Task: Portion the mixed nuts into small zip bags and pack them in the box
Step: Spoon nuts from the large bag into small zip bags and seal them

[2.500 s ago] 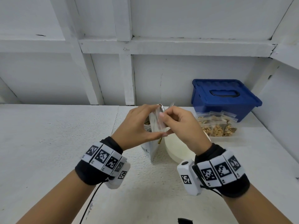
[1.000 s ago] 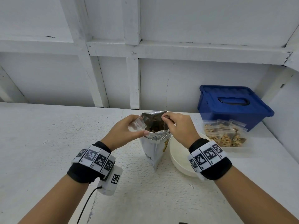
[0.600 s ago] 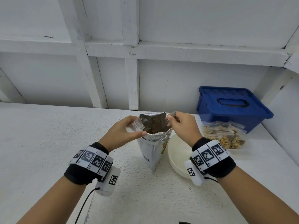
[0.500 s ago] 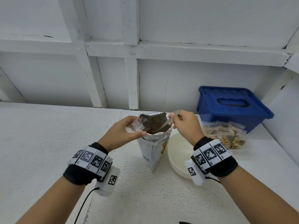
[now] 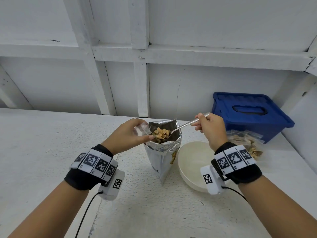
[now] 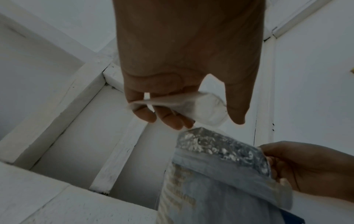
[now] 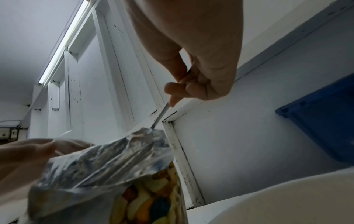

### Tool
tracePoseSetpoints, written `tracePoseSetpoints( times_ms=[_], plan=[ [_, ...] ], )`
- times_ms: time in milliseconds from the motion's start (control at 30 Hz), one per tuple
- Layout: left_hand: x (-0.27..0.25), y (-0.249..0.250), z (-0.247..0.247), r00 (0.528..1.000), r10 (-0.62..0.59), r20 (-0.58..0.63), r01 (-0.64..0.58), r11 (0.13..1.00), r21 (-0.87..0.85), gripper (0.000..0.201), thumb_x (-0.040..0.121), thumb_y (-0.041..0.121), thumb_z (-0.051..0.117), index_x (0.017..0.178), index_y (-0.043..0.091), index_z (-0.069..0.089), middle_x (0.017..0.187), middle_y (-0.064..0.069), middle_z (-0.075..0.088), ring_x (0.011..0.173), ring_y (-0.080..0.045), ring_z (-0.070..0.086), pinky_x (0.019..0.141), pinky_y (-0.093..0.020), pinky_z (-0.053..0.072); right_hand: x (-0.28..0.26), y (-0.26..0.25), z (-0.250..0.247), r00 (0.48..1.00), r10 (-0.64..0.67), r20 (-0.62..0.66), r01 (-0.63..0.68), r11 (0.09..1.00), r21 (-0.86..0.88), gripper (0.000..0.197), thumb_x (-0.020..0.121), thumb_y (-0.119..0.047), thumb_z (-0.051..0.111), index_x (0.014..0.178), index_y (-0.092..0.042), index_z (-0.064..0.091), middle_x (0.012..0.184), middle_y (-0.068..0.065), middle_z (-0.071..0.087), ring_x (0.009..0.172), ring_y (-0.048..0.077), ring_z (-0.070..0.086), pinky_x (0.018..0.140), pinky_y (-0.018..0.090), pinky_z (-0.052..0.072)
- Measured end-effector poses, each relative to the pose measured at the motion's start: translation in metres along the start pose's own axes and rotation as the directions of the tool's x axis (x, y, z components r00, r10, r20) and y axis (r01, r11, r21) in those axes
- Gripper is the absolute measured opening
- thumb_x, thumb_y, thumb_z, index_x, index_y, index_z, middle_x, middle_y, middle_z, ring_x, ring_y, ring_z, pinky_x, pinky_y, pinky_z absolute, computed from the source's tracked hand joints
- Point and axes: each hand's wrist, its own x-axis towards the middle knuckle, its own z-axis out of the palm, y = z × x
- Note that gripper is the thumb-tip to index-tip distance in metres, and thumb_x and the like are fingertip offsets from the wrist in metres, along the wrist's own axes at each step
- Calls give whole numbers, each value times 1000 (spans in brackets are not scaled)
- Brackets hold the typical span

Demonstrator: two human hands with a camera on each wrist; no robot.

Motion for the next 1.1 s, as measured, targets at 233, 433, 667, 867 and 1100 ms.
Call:
tracePoseSetpoints(
  times_ms=[233, 433, 667, 867, 1100],
  plan=[
    [16, 8, -4, 995, 10, 103, -35, 969, 245, 59, 76, 44, 70, 124, 15, 51, 104, 6, 49, 86, -8, 44, 61, -10, 30, 9, -6, -19, 999, -16, -48, 18, 999, 38, 21, 95, -17, 46, 83, -8, 61, 70, 5, 66, 55, 3, 56, 60, 20, 43],
    [26, 19, 3, 992, 28, 127, -59, 968, 243, 64, 75, 43, 71, 127, 12, 49, 118, -3, 53, 98, -11, 46, 77, -22, 37, 10, -14, -23, 999, -30, -41, 35, 993, 114, 20, 94, -15, 46, 78, -11, 59, 68, 4, 66, 47, -1, 54, 56, 17, 43],
    [27, 23, 14, 994, 9, 105, -18, 996, 89, 62, 73, 38, 75, 123, 13, 51, 113, 0, 56, 96, -14, 54, 74, -18, 47, 9, -19, -16, 998, -69, 7, 69, 994, 82, 23, 96, -15, 45, 78, -14, 59, 67, 2, 64, 46, -4, 55, 49, 8, 42],
    [22, 24, 21, 1000, 23, 17, -24, 999, 29, 60, 73, 36, 76, 122, 13, 50, 102, 5, 54, 91, -11, 55, 69, -10, 42, 5, -38, -3, 977, -201, 70, 199, 980, 26, 20, 96, -16, 45, 92, -5, 62, 68, -1, 63, 50, -4, 56, 58, 11, 48],
    [15, 20, 28, 995, -1, -98, -13, 990, -138, 59, 74, 38, 74, 123, 20, 46, 92, 11, 57, 81, 2, 56, 70, -12, 44, -11, -75, 8, 813, -565, 145, 576, 816, -49, 21, 95, -15, 49, 89, 2, 61, 66, -14, 58, 58, -6, 58, 56, 9, 45]
  ],
)
